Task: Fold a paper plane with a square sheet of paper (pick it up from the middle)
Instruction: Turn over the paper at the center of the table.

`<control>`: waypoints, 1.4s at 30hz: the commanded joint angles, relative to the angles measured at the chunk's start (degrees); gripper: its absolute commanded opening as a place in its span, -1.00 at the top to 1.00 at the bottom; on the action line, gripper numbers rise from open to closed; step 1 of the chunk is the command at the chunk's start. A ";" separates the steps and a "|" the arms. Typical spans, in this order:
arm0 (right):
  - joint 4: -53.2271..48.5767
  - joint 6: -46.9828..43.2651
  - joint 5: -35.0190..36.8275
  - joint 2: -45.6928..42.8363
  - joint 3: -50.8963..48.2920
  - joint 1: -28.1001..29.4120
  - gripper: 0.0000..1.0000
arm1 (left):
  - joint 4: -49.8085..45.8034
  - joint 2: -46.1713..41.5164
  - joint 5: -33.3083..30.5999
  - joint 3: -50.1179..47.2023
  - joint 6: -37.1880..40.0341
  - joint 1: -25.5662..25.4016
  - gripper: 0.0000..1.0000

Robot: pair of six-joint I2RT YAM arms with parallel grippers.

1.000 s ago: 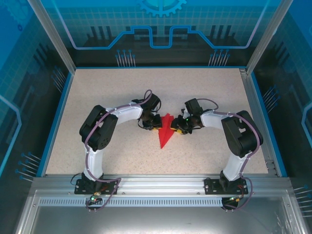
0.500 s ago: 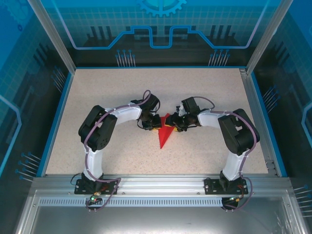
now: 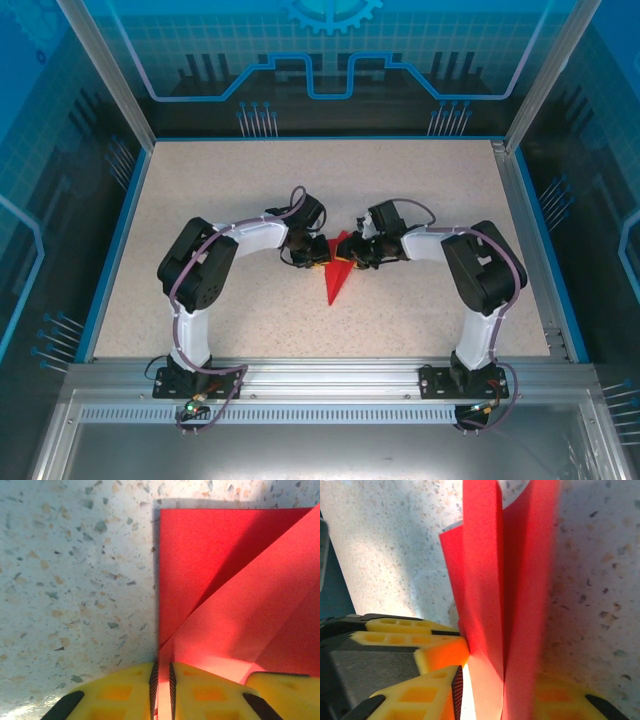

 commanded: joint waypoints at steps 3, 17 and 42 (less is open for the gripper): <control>1.38 -0.48 -1.17 1.48 1.53 0.98 0.47 | -0.44 -1.30 -0.55 -1.89 -1.53 0.68 0.63; -15.29 -13.69 3.72 -3.10 8.81 1.27 0.79 | 3.39 -15.94 -13.16 -11.42 -4.64 0.65 0.53; -73.29 -23.05 68.24 16.37 50.41 19.13 0.68 | -6.64 -38.60 -40.75 -24.96 -19.63 1.31 0.18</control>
